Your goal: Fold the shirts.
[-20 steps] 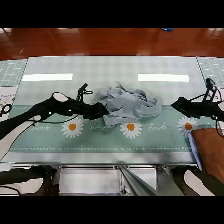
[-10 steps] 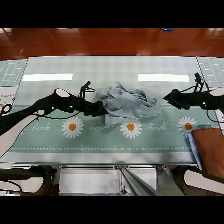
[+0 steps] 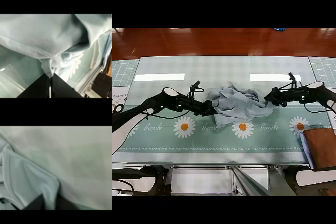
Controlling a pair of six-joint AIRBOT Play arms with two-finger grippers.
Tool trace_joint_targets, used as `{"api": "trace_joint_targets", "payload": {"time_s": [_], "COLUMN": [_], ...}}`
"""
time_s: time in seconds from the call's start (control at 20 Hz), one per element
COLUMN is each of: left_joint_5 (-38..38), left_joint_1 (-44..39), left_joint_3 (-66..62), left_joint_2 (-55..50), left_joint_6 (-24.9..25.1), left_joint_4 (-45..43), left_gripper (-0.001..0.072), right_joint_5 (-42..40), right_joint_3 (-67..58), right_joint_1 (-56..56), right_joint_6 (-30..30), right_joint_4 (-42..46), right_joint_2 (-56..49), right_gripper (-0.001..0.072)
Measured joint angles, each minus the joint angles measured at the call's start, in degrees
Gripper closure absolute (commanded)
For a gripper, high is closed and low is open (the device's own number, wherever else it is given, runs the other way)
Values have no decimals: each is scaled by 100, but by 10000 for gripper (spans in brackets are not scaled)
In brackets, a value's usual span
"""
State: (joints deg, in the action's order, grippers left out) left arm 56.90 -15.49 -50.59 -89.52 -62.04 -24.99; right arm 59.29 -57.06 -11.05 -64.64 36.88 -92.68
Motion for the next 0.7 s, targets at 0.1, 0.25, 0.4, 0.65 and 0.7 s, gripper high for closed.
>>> {"api": "trace_joint_targets", "payload": {"time_s": [0.1, 0.25, 0.4, 0.65, 0.7], "left_joint_5": [15, 20, 31, 98, 109], "left_joint_1": [42, 280, 748, 1626, 1777], "left_joint_3": [-63, -437, -1126, -2605, -2911], "left_joint_2": [26, 365, 1062, 2332, 2566], "left_joint_6": [0, -4, -59, -278, -289], "left_joint_4": [-17, -20, -15, 2, 9], "left_gripper": [687, 688, 688, 688, 688], "right_joint_5": [155, 522, 807, 1095, 1189], "right_joint_3": [-57, -398, -1165, -3005, -3357], "right_joint_1": [120, 205, 286, 553, 634], "right_joint_6": [15, -142, -496, -1150, -1235], "right_joint_4": [79, 282, 671, 1443, 1582], "right_joint_2": [-37, 236, 986, 2380, 2614], "right_gripper": [693, 693, 693, 693, 693]}}
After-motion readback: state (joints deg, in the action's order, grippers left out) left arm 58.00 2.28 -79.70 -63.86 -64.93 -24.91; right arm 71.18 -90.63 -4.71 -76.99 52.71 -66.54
